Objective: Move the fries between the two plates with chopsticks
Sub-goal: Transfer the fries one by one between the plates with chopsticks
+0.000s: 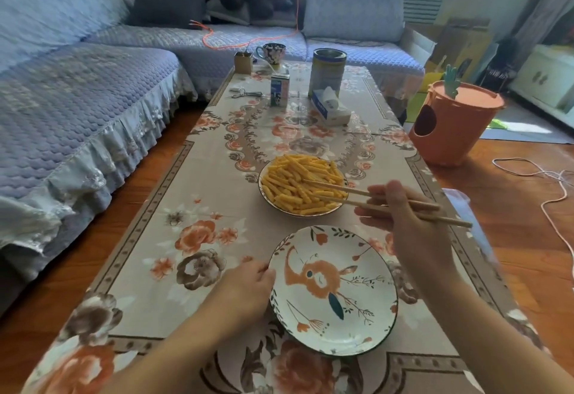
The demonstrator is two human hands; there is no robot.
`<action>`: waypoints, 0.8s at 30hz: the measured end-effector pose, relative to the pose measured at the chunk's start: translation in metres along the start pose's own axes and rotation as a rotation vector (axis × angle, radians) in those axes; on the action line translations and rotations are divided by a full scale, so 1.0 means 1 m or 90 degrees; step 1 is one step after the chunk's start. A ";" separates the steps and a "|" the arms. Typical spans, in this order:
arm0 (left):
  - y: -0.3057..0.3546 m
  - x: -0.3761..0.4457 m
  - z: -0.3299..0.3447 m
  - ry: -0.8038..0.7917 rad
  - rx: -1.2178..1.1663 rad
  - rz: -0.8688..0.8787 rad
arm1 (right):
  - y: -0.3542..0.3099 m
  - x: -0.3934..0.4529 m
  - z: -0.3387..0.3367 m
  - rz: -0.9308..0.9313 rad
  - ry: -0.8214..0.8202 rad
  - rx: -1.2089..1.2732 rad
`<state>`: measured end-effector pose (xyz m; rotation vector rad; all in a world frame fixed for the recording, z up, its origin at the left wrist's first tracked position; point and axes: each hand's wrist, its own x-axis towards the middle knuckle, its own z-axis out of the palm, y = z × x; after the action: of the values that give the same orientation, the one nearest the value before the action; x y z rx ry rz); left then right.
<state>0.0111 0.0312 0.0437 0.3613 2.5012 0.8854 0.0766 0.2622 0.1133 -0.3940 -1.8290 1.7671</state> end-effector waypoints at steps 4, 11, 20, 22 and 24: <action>-0.004 0.006 0.007 0.006 -0.084 0.014 | 0.014 0.019 0.004 -0.045 -0.029 -0.029; -0.014 0.019 -0.014 0.056 -0.088 0.019 | 0.026 0.030 0.018 -0.135 -0.051 -0.095; -0.018 0.034 -0.016 -0.011 -0.078 0.084 | 0.016 0.041 0.030 -0.054 -0.053 -0.029; -0.016 0.037 -0.018 -0.018 -0.079 0.110 | 0.017 0.043 0.032 -0.074 -0.036 -0.059; -0.019 0.040 -0.022 0.044 -0.080 0.113 | 0.020 0.045 0.034 -0.089 -0.021 -0.088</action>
<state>-0.0355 0.0211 0.0333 0.5252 2.4885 1.1371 0.0182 0.2621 0.1033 -0.2828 -1.9588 1.5679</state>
